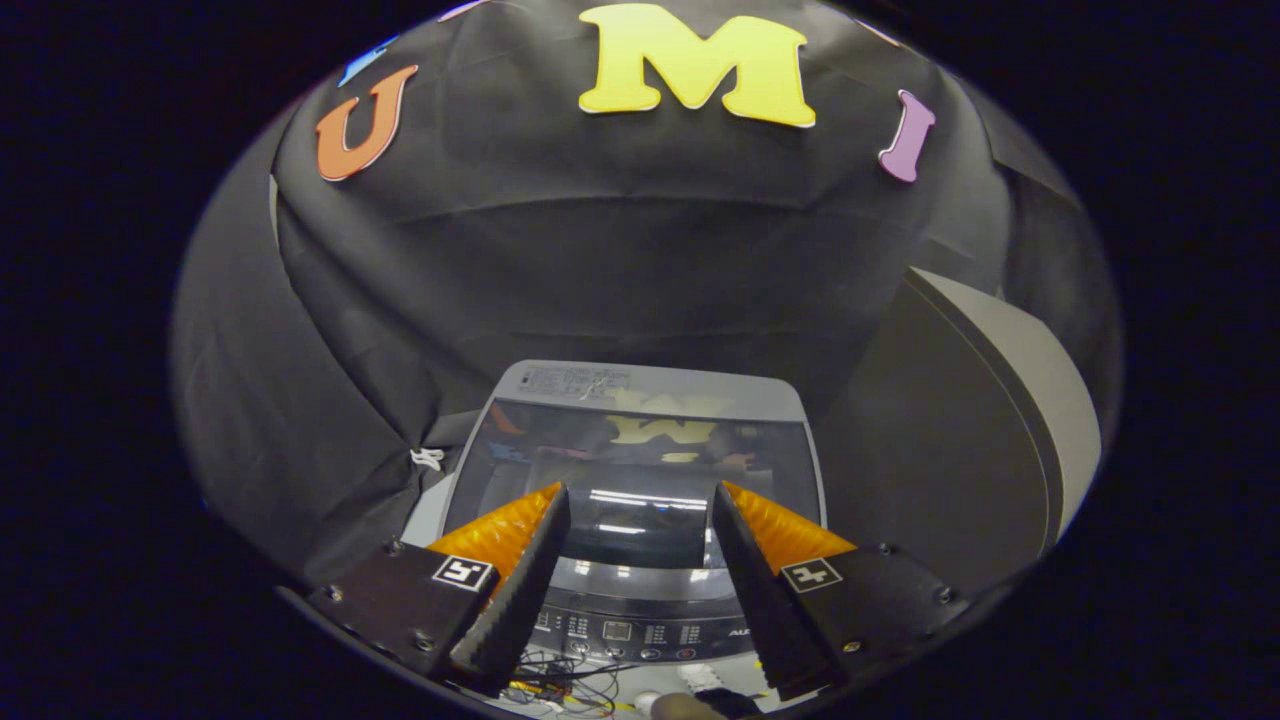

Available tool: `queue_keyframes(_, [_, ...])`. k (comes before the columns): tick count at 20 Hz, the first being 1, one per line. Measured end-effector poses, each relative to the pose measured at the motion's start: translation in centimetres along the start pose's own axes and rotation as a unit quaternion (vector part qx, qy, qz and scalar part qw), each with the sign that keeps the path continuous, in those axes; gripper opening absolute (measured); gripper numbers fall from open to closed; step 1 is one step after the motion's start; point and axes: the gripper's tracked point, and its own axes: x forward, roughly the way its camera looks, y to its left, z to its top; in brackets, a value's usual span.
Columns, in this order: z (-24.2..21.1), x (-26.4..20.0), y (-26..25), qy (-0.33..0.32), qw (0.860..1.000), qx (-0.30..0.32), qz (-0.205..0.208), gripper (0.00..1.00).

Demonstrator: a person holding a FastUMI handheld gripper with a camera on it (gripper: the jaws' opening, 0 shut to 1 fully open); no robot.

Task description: Put the clothes into the washing machine and then close the washing machine lid.

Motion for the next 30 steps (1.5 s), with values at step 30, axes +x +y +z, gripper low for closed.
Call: queue_keyframes(30, [-25.5,-36.6,-39.5,-0.204,0.975,0.081,-0.031,0.98])
